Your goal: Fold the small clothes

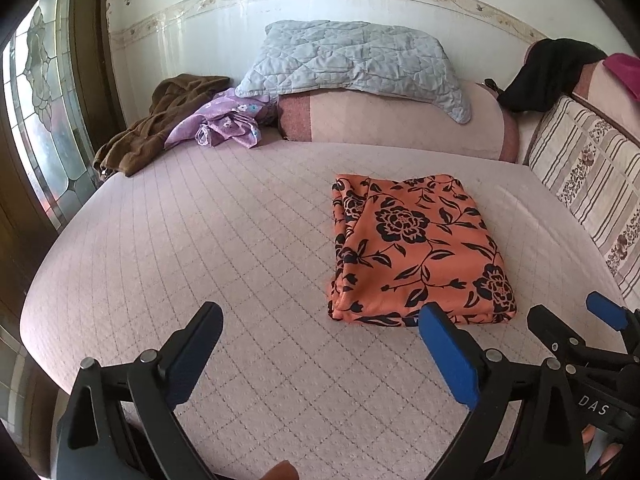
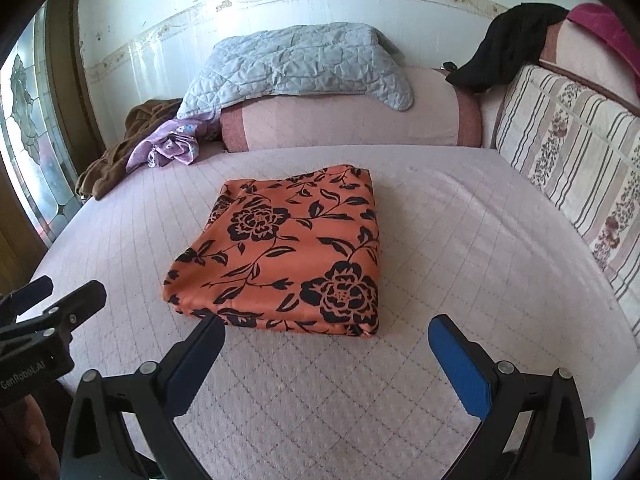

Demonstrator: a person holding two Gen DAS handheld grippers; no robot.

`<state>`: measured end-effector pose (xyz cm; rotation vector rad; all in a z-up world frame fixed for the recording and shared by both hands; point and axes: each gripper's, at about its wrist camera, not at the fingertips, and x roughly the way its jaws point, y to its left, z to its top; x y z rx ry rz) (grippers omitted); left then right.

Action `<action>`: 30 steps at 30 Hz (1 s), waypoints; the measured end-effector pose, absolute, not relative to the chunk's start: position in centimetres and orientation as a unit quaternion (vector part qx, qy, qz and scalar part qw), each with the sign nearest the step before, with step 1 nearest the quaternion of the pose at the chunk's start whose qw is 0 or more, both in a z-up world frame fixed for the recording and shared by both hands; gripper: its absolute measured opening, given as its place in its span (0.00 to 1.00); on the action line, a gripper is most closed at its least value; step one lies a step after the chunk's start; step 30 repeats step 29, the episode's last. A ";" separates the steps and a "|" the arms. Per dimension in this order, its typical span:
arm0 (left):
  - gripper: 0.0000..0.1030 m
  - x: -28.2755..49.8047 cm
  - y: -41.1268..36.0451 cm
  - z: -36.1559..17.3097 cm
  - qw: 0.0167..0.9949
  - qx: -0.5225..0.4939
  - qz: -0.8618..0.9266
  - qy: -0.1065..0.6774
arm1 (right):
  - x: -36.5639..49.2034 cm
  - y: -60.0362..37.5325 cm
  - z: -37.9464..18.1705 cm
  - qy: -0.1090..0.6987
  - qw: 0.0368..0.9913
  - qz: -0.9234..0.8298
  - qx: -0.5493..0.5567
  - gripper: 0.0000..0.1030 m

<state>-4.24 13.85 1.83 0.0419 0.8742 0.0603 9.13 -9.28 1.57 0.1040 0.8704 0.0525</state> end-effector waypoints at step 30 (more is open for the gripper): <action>0.96 -2.8 12.5 2.6 0.916 0.028 0.008 0.399 | 10.6 -8.3 2.0 0.428 0.903 0.033 0.027 1.00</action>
